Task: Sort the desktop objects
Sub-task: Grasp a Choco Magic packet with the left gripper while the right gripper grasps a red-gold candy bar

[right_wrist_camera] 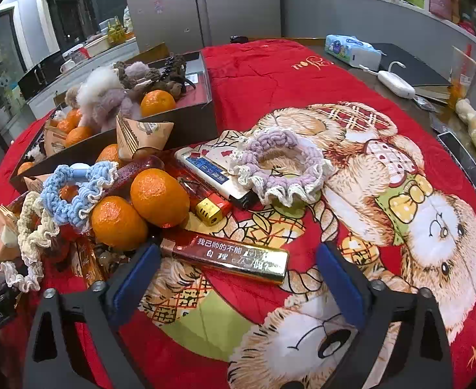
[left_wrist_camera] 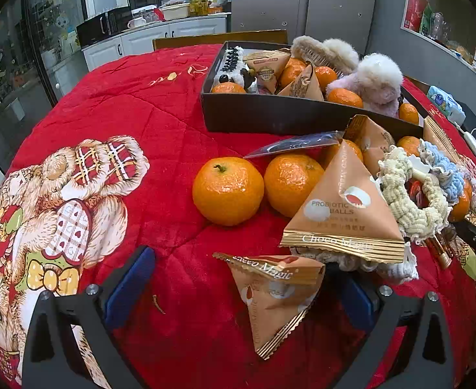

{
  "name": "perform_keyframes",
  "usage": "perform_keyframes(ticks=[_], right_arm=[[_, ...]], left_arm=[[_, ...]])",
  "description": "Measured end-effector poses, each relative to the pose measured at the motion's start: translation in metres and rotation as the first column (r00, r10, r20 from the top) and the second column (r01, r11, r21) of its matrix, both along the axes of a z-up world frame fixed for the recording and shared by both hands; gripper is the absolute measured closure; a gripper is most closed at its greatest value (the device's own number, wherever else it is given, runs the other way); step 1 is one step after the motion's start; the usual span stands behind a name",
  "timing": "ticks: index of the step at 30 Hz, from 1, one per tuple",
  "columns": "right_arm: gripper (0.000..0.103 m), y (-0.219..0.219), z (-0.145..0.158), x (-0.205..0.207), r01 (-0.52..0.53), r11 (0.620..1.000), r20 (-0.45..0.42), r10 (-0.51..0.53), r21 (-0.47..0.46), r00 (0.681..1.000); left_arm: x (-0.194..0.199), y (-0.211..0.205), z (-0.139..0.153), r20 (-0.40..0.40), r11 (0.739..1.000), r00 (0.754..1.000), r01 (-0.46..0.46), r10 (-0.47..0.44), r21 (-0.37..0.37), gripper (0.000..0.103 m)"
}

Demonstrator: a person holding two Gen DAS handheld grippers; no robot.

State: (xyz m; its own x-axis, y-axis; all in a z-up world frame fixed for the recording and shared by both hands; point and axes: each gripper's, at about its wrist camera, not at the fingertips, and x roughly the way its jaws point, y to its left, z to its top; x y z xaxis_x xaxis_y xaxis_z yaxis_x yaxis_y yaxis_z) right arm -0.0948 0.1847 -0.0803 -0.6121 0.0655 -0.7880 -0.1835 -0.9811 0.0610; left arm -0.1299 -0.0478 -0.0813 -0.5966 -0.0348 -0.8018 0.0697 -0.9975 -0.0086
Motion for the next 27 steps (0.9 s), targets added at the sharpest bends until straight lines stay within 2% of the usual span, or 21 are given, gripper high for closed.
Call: perform_keyframes(ticks=[2,6,10,11,18,20,27], right_arm=[[0.018,-0.004,0.001,0.002,-0.001,1.000,0.004,0.001,0.025,1.000],[0.028,-0.007,0.002,0.004,-0.007,0.999,0.002,0.007,0.045,1.000],[0.028,-0.008,0.001,0.004,-0.007,0.999,-0.002,0.007,0.040,1.000],[0.028,-0.008,0.001,0.004,-0.007,0.999,-0.005,0.008,0.035,1.000],[0.029,-0.004,0.004,0.007,-0.006,1.000,-0.022,0.006,0.011,1.000],[0.039,-0.002,0.007,0.009,0.008,1.000,-0.033,-0.008,0.012,0.999],[0.040,0.003,0.008,0.013,-0.006,1.000,-0.043,0.005,-0.016,0.999]], left_arm=[[0.002,0.001,0.001,-0.004,1.000,1.000,0.006,-0.006,0.000,0.003],[0.007,0.006,0.004,-0.019,0.999,0.999,0.033,-0.033,-0.007,0.015],[0.012,0.009,0.008,-0.036,0.999,0.998,0.047,-0.047,-0.005,0.031],[0.014,0.009,0.009,-0.041,0.999,0.998,0.049,-0.049,-0.001,0.039],[0.018,0.003,0.009,-0.047,0.999,0.998,0.039,-0.038,0.014,0.044],[0.019,0.003,0.009,-0.047,0.999,0.998,0.039,-0.038,0.017,0.044],[0.033,-0.002,0.011,-0.041,0.999,0.999,0.027,-0.025,0.041,0.047]])
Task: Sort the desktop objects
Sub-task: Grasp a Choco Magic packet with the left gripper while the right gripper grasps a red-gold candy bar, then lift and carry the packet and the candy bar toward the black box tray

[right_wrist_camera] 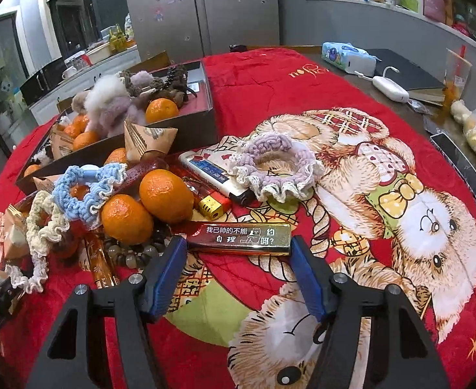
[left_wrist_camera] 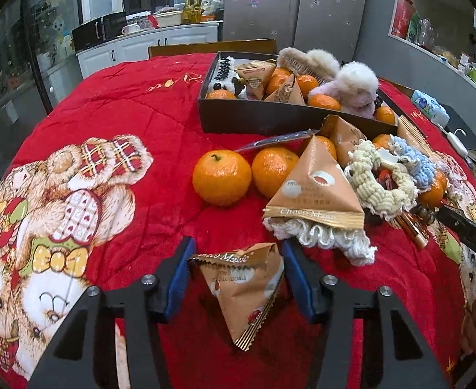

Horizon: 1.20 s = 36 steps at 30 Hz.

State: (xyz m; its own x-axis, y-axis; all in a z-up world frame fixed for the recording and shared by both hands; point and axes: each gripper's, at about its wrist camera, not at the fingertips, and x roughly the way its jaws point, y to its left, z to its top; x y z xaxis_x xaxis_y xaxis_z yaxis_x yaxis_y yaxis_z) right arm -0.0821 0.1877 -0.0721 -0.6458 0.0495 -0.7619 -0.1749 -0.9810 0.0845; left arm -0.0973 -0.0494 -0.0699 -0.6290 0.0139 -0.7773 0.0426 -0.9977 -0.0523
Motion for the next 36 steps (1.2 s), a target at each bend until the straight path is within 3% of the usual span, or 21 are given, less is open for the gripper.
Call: perform_keyframes(ticks=[12,25,36], right_arm=[[0.040,0.008,0.018,0.030,-0.005,0.999,-0.057,0.002,-0.040,0.998],[0.040,0.006,0.046,0.082,-0.039,0.998,-0.137,0.032,-0.050,0.990],[0.040,-0.017,0.050,0.119,-0.122,0.990,-0.165,0.108,-0.076,0.980]], left_arm=[[0.032,-0.003,0.019,-0.033,0.999,0.999,-0.033,0.034,0.013,0.053],[0.077,0.028,0.059,-0.151,0.997,0.987,0.067,-0.061,0.036,0.053],[0.112,0.047,0.065,-0.163,0.991,0.979,0.131,-0.127,0.015,0.053]])
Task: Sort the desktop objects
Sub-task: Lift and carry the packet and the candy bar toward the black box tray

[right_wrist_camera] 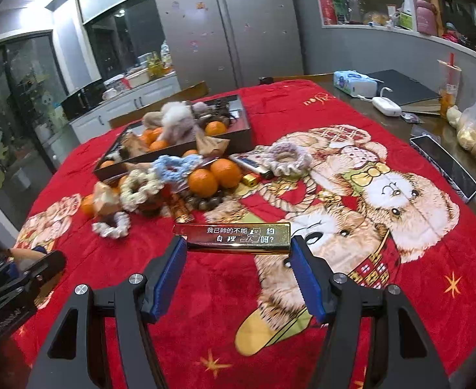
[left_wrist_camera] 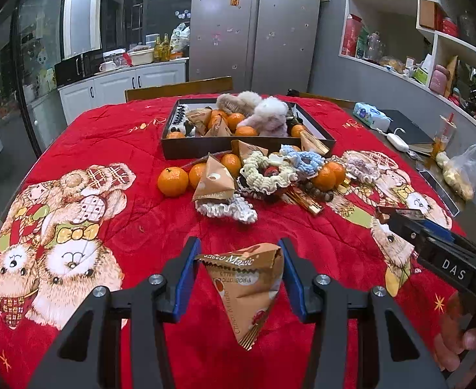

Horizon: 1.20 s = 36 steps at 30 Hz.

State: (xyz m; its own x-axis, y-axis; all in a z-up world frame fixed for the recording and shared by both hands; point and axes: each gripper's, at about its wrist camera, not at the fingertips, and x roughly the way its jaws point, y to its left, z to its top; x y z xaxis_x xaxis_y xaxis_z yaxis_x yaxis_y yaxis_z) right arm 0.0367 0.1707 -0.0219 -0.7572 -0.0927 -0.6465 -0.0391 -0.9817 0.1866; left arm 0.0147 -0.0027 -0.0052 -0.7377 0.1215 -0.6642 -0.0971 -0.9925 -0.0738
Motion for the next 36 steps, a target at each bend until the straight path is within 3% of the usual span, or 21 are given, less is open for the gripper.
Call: perform_keyframes(ticks=[6,13,18,31,36], right_arm=[[0.040,-0.012,0.011,0.010,-0.041,0.999,-0.043,0.041,0.001,0.998],[0.040,-0.035,0.040,0.014,-0.103,0.994,-0.152,0.108,0.038,0.982],[0.040,-0.041,0.058,0.011,-0.135,0.990,-0.204,0.140,0.039,0.969],[0.040,-0.037,0.080,0.008,-0.136,0.986,-0.273,0.157,0.091,0.949],[0.039,-0.031,0.085,0.002,-0.142,0.985,-0.289,0.166,0.102,0.943]], left_arm=[[0.013,-0.008,0.005,-0.014,1.000,1.000,-0.021,0.021,-0.003,0.053],[0.013,-0.022,0.021,-0.063,0.998,0.996,-0.057,0.057,-0.009,0.053],[0.004,-0.039,0.027,-0.052,0.995,0.995,-0.081,0.084,0.052,0.053],[-0.023,-0.075,0.033,-0.081,0.973,0.970,-0.228,0.231,0.040,0.053],[-0.037,-0.075,0.041,-0.121,0.962,0.956,-0.272,0.267,-0.022,0.053]])
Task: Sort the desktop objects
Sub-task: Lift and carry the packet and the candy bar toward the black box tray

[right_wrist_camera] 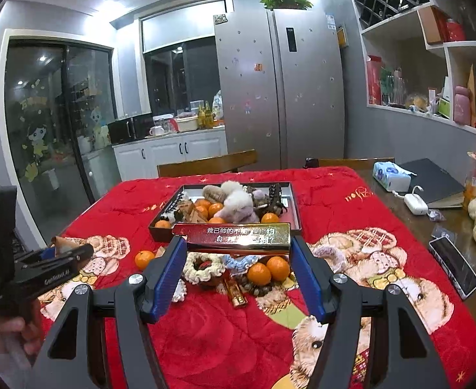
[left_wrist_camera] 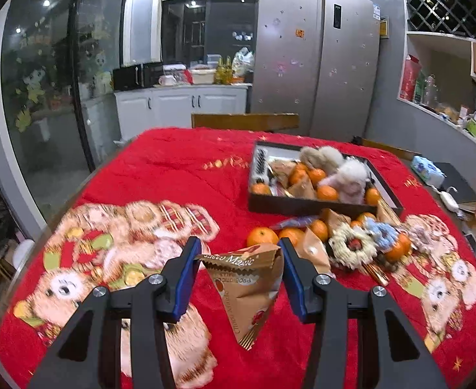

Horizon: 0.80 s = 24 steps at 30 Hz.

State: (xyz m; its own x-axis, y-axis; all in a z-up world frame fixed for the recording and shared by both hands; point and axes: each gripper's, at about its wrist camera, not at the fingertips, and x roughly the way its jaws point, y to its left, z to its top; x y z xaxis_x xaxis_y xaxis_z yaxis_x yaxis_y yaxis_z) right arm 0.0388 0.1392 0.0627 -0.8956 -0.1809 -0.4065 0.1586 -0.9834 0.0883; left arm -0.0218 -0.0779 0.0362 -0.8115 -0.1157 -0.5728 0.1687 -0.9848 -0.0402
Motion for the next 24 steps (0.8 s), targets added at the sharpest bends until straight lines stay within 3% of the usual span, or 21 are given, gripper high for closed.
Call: perform_keyframes(ticks=[5,11,15,19,24], right_arm=[[0.039,0.007,0.003,-0.009,-0.003,1.000,-0.006,0.003,0.002,1.000],[0.039,0.011,0.005,-0.018,0.004,1.000,-0.007,-0.004,-0.015,1.000],[0.039,0.015,0.007,-0.024,0.014,1.000,-0.004,-0.014,-0.024,1.000],[0.039,0.015,0.011,-0.028,0.013,1.000,-0.013,-0.014,-0.020,1.000],[0.039,0.019,0.015,-0.034,0.017,0.999,-0.012,-0.018,-0.031,1.000]], left_arm=[[-0.014,0.009,0.018,-0.044,0.999,0.999,0.003,-0.006,-0.054,0.053],[-0.037,0.034,0.042,-0.072,0.993,0.994,0.076,-0.083,-0.093,0.053],[-0.052,0.042,0.055,-0.075,0.987,0.986,0.140,-0.146,-0.084,0.053],[-0.059,0.049,0.065,-0.092,0.981,0.982,0.151,-0.163,-0.123,0.053],[-0.067,0.052,0.071,-0.090,0.976,0.977,0.181,-0.192,-0.120,0.053]])
